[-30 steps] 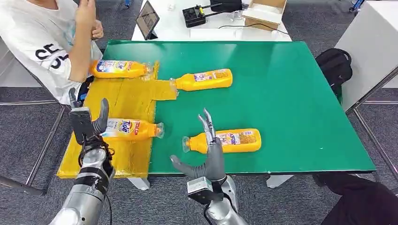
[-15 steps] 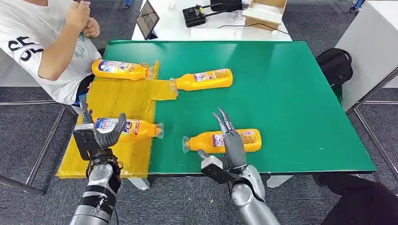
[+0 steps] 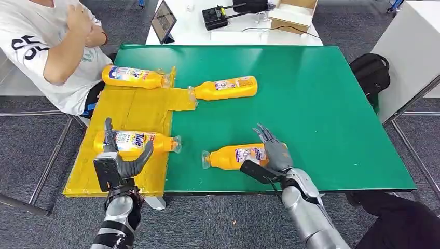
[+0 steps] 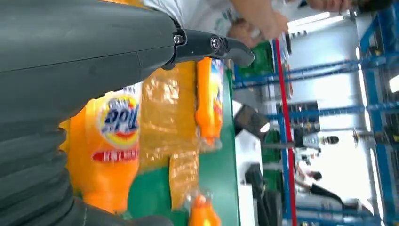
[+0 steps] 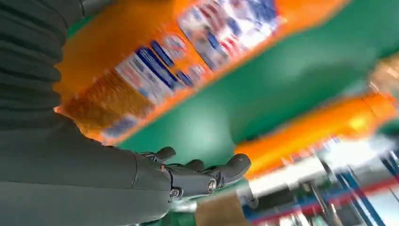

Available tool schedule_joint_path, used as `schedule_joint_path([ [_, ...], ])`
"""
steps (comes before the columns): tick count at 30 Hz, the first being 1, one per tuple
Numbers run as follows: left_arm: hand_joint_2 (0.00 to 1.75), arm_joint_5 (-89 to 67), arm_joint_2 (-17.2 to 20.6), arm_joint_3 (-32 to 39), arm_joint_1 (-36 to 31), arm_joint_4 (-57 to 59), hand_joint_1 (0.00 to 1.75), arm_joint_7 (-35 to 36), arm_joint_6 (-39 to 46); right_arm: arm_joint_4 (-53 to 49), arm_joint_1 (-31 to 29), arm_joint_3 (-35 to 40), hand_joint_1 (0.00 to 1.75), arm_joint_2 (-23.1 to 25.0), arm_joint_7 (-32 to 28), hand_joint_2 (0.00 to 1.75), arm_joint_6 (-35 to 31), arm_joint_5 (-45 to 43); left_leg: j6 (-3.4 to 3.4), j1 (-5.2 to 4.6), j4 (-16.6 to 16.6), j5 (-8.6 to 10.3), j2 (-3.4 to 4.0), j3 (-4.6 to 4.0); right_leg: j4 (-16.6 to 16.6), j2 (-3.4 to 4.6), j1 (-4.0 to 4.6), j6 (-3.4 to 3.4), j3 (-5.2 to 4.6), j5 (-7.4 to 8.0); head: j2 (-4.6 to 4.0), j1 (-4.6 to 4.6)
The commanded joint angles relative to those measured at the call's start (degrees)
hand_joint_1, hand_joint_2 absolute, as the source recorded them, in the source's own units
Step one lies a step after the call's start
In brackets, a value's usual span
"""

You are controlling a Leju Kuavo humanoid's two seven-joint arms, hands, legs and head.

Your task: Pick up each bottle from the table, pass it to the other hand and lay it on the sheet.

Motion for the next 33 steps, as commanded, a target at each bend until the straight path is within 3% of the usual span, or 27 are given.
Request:
schedule_joint_path([
  [1,1.75,0.36,-0.49,-2.41,-2.78,6.3,0.0,0.22,-0.48,19.44,-9.69,-0.05,0.0,-1.03,1.31,1.75,1.96,1.47,0.05,0.0,-0.05,-0.04,0.03,0.18,-0.06,-0.01,0.03,-0.1,0.18,-0.03,0.0,0.0],
  [12,1.75,0.48,-1.35,-3.46,-5.83,10.77,0.0,0.22,-1.83,28.76,-17.52,1.41,0.0,-2.17,3.56,1.75,8.92,2.43,0.07,-0.01,-0.02,0.01,-0.05,0.33,-0.04,-0.11,0.01,-0.12,0.33,-0.03,0.0,0.0],
  [24,1.75,0.48,-1.35,-3.46,-5.83,10.77,0.0,0.22,-1.83,28.76,-17.52,1.41,0.0,-2.17,3.56,1.75,8.92,2.43,0.16,0.02,-0.05,0.02,-0.06,0.51,-0.11,-0.14,0.07,-0.15,0.53,-0.02,0.0,-0.02],
  [33,1.75,1.79,-2.62,-3.29,-8.84,16.49,0.0,0.22,-4.31,35.51,-28.0,3.11,0.0,-5.09,9.41,1.75,21.68,2.91,0.2,-0.02,0.0,0.09,-0.11,0.38,-0.04,-0.19,0.02,-0.13,0.41,0.03,0.0,-0.02],
])
